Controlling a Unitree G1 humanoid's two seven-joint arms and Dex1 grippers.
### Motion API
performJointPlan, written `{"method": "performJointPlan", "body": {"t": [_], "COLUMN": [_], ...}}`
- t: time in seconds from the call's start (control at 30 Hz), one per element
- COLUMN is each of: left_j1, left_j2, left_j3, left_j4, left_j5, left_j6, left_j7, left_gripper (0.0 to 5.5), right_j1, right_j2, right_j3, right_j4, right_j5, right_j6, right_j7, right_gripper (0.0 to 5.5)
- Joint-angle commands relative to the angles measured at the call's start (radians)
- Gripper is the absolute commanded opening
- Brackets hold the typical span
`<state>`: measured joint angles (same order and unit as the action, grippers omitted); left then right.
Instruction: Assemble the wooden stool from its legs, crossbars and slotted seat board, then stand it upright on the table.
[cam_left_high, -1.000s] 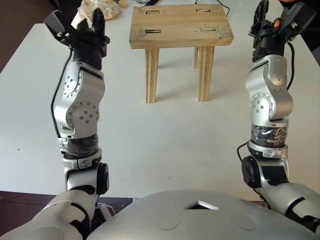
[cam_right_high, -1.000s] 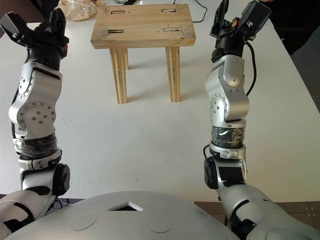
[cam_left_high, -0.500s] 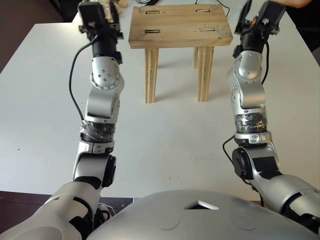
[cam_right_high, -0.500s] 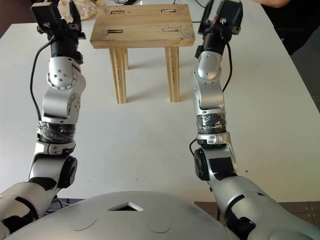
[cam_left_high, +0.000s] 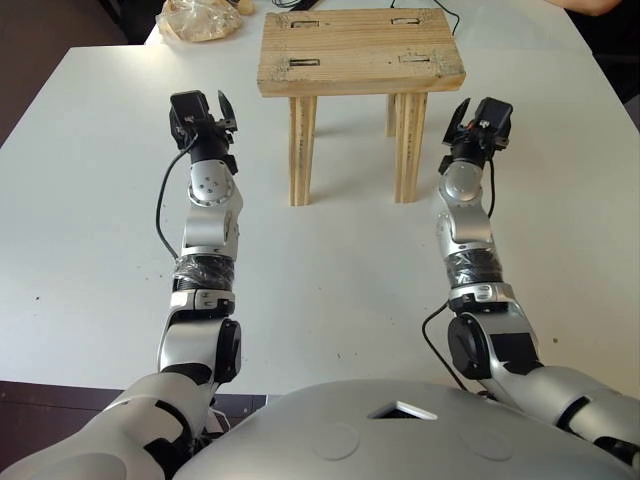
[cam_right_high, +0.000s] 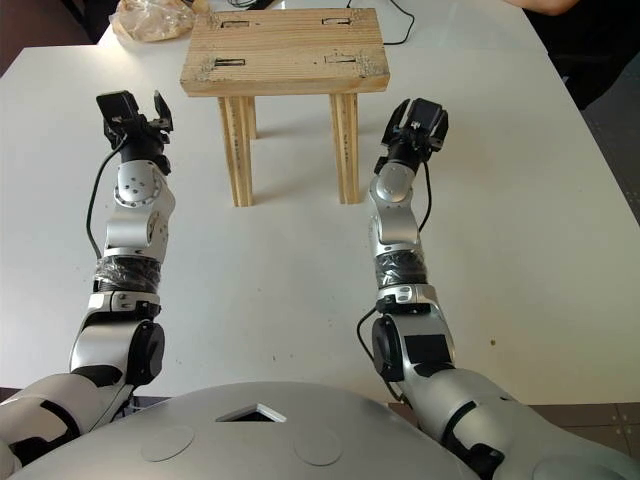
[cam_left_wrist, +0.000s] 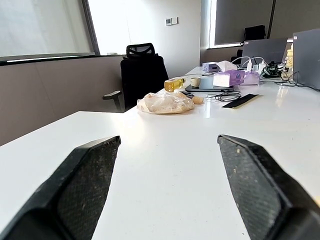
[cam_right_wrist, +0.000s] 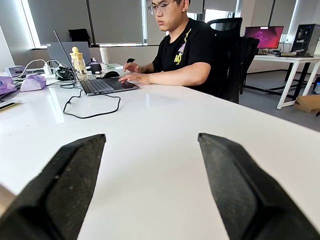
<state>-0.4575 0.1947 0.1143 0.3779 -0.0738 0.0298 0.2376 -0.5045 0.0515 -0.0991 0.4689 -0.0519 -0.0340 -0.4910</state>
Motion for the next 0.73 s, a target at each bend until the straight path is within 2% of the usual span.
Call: {"method": "performJointPlan", "body": {"t": [0.03, 0.3, 0.47, 0.63, 0.73], "left_j1": [-0.032, -0.014, 0.049, 0.042, 0.003], "left_j2": [-0.014, -0.030, -0.089, -0.220, -0.281], "left_j3": [-0.011, 0.049, 0.024, 0.111, 0.118], "left_j4": [0.039, -0.023, -0.136, -0.128, -0.113], "left_j5": [0.025, 0.003, 0.013, -0.039, -0.006], "left_j6": [0.041, 0.090, 0.154, 0.187, 0.264], "left_j7": [-0.025, -0.006, -0.010, 0.141, 0.268], "left_gripper": [3.60, 3.60, 3.60, 3.60, 3.60], "right_j1": [0.021, 0.003, 0.016, -0.105, -0.204], "right_j2": [0.011, 0.077, 0.044, -0.027, -0.055], "right_j3": [0.031, 0.054, 0.055, 0.043, 0.002], "right_j4": [0.015, 0.023, 0.008, 0.131, 0.220], "right_j5": [-0.033, -0.048, -0.073, -0.076, -0.072], "right_j6": [-0.019, -0.008, 0.012, 0.018, 0.131], "right_j7": [0.016, -0.009, -0.007, 0.051, -0.008], "right_gripper": [3.42, 3.42, 3.42, 3.42, 3.42]}}
